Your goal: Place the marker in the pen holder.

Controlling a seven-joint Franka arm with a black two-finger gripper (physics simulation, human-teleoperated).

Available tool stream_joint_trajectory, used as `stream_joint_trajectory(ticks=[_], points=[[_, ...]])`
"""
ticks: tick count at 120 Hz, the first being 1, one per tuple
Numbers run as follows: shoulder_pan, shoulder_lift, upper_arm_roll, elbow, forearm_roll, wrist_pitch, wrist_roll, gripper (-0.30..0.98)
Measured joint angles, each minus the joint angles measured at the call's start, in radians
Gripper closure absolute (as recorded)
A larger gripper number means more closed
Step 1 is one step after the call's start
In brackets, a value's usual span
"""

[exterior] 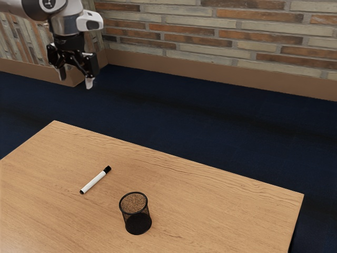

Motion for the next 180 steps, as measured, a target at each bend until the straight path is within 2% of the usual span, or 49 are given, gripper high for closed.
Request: stream_joint_trajectory(ticks=[28,40,44,56,62,70,80,99,109,116,139,158,180], points=[[0.033,0.000,-0.001,0.004,-0.016,-0.004,-0.011,0.00],[0.040,-0.002,-0.016,0.009,0.026,-0.021,-0.016,0.00],[0.030,-0.007,-0.015,-0.042,0.048,-0.005,-0.018,0.00],[-0.020,-0.016,0.031,-0.326,0.074,0.137,-0.021,0.00],[-0.008,0.035,0.052,-0.409,0.062,0.222,-0.021,0.00],[0.035,0.143,0.061,-0.441,0.020,0.336,-0.015,0.00],[0.099,0.255,0.063,-0.418,-0.030,0.464,0.000,0.00],[0.119,0.366,0.059,-0.364,-0.125,0.616,0.022,0.01],[0.097,0.369,0.061,-0.384,-0.161,0.661,0.035,0.03],[0.078,0.344,0.064,-0.453,-0.174,0.705,0.050,0.06],[0.057,0.254,0.078,-0.624,-0.187,0.839,0.108,0.20],[0.066,0.314,0.080,-0.596,-0.197,0.921,0.178,0.29],[0.067,0.329,0.079,-0.599,-0.211,0.964,0.246,0.34]])
